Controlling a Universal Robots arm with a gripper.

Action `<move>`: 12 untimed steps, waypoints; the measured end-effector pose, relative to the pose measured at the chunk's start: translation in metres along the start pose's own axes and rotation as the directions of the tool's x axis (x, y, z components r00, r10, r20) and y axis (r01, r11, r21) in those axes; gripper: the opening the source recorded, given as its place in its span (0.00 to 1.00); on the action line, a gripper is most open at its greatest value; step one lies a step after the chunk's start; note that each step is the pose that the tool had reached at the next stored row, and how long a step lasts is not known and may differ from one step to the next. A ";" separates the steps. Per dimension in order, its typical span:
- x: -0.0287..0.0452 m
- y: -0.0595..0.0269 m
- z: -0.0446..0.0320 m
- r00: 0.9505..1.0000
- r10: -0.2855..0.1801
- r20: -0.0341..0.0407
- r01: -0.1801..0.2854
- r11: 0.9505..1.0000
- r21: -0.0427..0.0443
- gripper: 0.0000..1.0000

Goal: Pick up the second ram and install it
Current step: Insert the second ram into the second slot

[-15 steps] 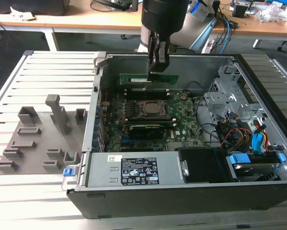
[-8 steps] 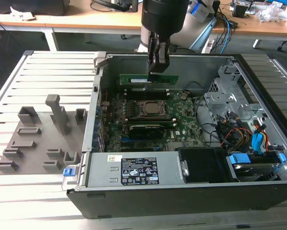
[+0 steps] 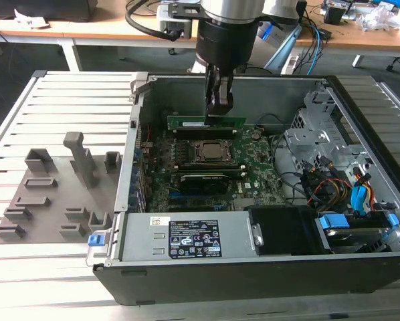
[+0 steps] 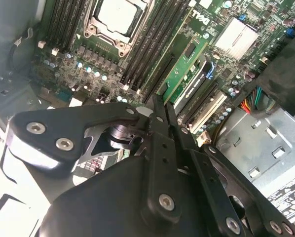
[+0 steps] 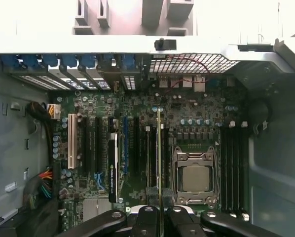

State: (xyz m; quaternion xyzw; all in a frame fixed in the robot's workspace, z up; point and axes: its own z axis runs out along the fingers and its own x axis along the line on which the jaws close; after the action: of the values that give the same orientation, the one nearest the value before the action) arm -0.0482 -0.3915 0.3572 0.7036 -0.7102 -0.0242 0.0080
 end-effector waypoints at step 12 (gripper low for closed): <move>0.0003 -0.0006 0.0135 1.000 0.000 0.000 0.000 1.000 0.000 0.13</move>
State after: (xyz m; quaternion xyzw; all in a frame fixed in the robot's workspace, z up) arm -0.0482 -0.3915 0.3437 0.7036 -0.7101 -0.0243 0.0080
